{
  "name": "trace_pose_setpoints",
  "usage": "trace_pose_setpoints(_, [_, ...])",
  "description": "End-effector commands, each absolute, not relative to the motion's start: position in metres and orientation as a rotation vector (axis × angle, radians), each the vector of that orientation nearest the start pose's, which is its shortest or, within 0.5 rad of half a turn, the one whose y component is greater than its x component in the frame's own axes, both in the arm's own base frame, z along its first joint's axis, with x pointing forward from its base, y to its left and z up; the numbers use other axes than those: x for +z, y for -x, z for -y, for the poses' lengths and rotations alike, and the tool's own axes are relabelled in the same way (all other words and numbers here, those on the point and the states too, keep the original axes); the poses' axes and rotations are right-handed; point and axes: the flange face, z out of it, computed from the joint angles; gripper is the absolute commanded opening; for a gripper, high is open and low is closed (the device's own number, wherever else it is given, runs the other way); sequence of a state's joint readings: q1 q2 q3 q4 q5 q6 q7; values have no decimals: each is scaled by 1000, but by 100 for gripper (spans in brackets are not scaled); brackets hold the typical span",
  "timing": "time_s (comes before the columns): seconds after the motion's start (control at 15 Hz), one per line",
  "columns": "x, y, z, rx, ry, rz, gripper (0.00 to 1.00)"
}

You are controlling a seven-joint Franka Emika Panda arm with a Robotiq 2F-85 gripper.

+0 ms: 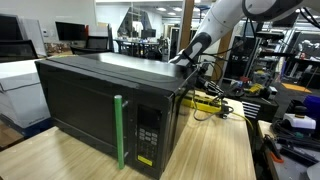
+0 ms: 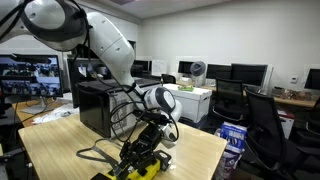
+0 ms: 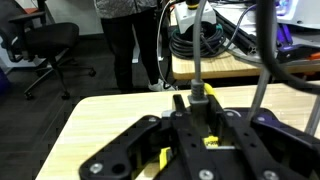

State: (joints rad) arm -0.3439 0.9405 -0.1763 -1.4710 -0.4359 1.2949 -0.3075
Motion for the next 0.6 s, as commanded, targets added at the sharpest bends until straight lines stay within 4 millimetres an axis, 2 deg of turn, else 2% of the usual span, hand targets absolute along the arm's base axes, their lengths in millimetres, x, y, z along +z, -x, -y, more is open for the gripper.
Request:
trace_pose_setpoints(0.0, [119, -481, 326, 1863, 2609, -157, 7])
trace_pose_setpoints(0.53, [128, -479, 346, 1946, 2560, -105, 7])
